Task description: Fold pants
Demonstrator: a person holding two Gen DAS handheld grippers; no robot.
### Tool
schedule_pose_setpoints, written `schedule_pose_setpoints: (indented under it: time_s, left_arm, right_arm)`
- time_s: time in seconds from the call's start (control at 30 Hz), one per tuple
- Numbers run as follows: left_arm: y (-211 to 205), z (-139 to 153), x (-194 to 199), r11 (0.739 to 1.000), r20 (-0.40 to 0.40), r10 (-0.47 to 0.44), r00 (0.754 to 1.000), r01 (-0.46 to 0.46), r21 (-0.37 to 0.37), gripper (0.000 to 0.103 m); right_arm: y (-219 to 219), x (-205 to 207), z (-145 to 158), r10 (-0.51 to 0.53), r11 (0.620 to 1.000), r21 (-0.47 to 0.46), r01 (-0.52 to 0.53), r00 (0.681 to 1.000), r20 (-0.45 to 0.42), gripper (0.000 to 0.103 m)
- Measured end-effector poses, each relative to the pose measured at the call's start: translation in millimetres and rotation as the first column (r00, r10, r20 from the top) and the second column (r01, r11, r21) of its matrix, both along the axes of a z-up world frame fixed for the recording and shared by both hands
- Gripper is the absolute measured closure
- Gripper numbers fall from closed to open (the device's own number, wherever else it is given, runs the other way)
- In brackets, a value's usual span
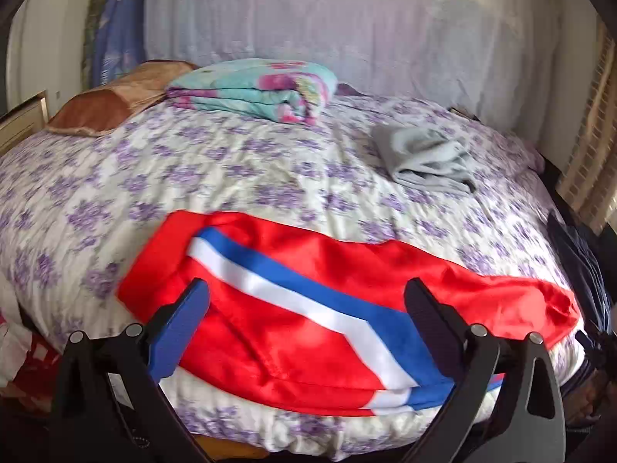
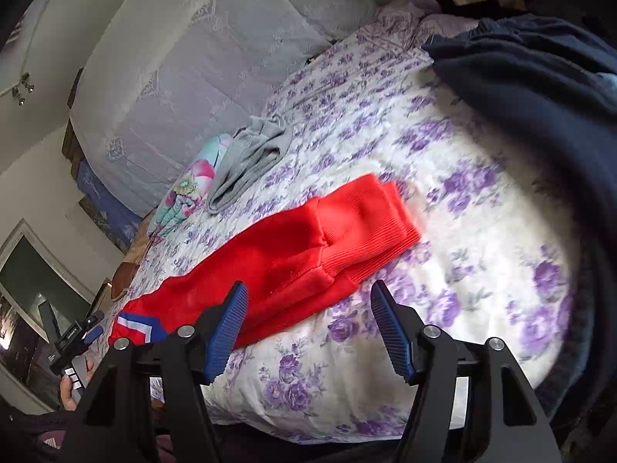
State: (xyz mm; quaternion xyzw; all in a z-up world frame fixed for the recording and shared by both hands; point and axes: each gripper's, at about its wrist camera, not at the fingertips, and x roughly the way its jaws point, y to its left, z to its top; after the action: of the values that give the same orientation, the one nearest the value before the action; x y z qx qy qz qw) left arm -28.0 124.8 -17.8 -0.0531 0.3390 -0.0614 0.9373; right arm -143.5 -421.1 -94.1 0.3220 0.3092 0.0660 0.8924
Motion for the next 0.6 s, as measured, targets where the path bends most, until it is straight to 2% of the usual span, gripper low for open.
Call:
schedule_pose_setpoints:
  time_s: [0.07,0.2,0.33,0.47,0.53,0.6]
  left_arm:
    - [-23.2,-6.7,5.1,0.998,-0.020,-0.052,0.998,0.052,0.023,0.005]
    - [-46.3,-27.6,13.9,0.991,-0.092,-0.130,0.987,0.130,-0.008,0.005]
    - [-45.0,-45.5,19.0,0.991,-0.143,-0.130,0.981,0.124,-0.056,0.005]
    - [-33.7,-53.2,24.6,0.992,-0.171,-0.102,0.980,0.088,-0.088,0.005]
    - [-30.5,-54.7,26.0,0.992,-0.171,-0.097,0.981,0.081,-0.096,0.005]
    - [-31.9,-57.4,29.6,0.991,-0.175,-0.103,0.979,0.086,-0.101,0.005]
  right_arm:
    - [5.2,15.1,-11.4,0.008,0.999,0.046,-0.007,1.000,-0.025,0.036]
    - [11.8,26.6,-13.9,-0.020,0.999,0.039,0.020,1.000,-0.009,0.035]
    - [6.4,28.2,-14.6,-0.018,0.996,0.084,0.020,1.000,-0.024,0.038]
    - [1.5,16.0,-16.2,0.047,0.959,0.284,-0.024,0.996,-0.074,0.040]
    - [4.6,16.1,-22.0,0.073,0.936,0.351,-0.028,0.991,-0.115,0.040]
    - [6.2,22.4,-23.1,0.048,0.943,0.333,-0.005,0.992,-0.120,0.041]
